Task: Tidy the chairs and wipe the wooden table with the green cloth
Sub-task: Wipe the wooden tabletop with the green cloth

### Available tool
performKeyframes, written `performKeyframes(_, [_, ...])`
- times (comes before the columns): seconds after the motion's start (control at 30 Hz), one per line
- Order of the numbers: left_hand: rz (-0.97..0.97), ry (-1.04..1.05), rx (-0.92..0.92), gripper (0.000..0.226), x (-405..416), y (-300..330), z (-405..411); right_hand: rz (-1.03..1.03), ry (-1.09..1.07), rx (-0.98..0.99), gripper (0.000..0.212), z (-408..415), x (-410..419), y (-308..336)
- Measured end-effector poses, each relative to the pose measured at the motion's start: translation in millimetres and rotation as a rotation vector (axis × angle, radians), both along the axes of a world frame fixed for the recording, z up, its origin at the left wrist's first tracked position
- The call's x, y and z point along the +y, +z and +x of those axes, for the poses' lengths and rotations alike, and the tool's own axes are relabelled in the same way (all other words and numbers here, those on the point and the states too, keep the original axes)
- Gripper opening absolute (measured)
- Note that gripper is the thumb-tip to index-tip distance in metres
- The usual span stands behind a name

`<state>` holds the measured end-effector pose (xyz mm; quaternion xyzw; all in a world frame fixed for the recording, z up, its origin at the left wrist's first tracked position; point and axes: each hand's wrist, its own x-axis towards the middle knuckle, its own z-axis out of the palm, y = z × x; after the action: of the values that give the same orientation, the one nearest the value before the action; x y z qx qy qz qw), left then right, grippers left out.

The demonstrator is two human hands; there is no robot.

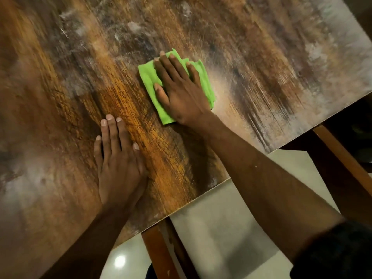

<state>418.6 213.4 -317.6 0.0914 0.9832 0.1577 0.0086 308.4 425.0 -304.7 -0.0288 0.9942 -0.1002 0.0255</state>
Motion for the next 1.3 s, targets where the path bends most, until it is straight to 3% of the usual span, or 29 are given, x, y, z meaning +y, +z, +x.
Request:
performKeyframes(0.23, [0.032, 0.001, 0.005, 0.066, 0.6, -0.4, 1.4, 0.044, -0.03, -0.048, 0.066, 141.2, 31.0, 4.0])
performKeyframes(0.37, [0.006, 0.005, 0.033, 0.065, 2.1, -3.3, 1.7, 0.036, -0.131, -0.105, 0.07, 173.1, 4.7, 6.3])
performKeyframes(0.5, [-0.011, 0.018, 0.042, 0.065, 2.7, -4.0, 2.2, 0.003, 0.043, -0.099, 0.072, 191.0, -33.6, 3.8])
performKeyframes(0.73, [-0.032, 0.02, 0.043, 0.065, 2.6, -4.8, 2.1, 0.033, 0.059, -0.042, 0.067, 158.6, 40.8, 3.5])
performKeyframes(0.9, [-0.011, 0.029, 0.013, 0.065, 3.3, -4.2, 1.8, 0.005, 0.005, 0.012, 0.069, 51.4, 21.1, 0.3])
performKeyframes(1.03, [-0.004, 0.029, 0.01, 0.066, 3.6, -2.9, 2.4, 0.034, 0.08, -0.039, 0.069, -16.6, -6.2, 6.3])
performKeyframes(1.17, [0.005, 0.021, 0.008, 0.065, 1.5, -1.6, 2.4, -0.007, 0.047, 0.0, 0.067, -10.3, 29.4, 2.8])
performKeyframes(1.3, [0.006, 0.024, 0.006, 0.065, 2.4, -3.5, 1.6, 0.012, -0.069, 0.017, 0.067, 46.0, 75.1, 6.4])
